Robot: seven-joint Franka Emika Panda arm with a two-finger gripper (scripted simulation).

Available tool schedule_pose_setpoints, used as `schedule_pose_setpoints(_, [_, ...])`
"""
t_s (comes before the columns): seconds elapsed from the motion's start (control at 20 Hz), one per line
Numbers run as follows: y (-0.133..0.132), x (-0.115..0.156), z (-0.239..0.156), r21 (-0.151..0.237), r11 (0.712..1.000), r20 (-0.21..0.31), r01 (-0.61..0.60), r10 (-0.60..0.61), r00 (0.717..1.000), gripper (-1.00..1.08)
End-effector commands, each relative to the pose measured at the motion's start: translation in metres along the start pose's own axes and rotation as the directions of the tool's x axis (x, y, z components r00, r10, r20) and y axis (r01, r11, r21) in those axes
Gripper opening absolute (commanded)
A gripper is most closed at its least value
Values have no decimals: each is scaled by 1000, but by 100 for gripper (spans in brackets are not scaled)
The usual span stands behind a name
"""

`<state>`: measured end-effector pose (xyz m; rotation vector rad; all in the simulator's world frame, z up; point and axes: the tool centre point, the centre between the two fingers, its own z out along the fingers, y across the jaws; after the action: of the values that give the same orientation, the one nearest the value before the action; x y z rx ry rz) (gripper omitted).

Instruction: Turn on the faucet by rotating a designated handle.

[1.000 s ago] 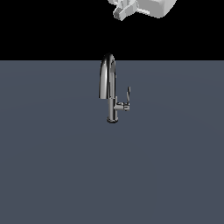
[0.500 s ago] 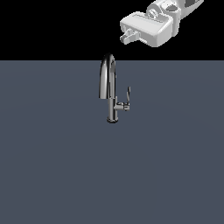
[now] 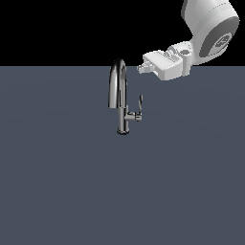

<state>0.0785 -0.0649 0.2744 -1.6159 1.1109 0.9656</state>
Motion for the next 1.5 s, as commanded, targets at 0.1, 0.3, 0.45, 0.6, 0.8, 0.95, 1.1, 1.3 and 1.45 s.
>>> schedule_pose_setpoints(0.1, [-4, 41, 1, 103, 989, 88, -103, 94, 992, -100])
schedule_pose_setpoints(0.3, [-5, 72, 4, 171, 968, 156, -183, 157, 975, -100])
schedule_pose_setpoints(0.45, [-4, 90, 7, 209, 950, 199, -232, 191, 961, -100])
schedule_pose_setpoints(0.6, [-3, 104, 10, 236, 934, 232, -269, 215, 949, -100])
schedule_pose_setpoints(0.8, [-2, 116, 13, 257, 918, 260, -300, 234, 937, -100])
schedule_pose_setpoints(0.95, [-1, 119, 14, 263, 914, 267, -308, 238, 934, -100])
schedule_pose_setpoints(1.1, [-2, 118, 14, 261, 916, 265, -305, 236, 935, -100])
schedule_pose_setpoints(1.3, [-2, 118, 14, 261, 916, 265, -305, 236, 935, -100])
schedule_pose_setpoints(1.45, [4, 115, 15, 261, 916, 265, -305, 236, 935, -100])
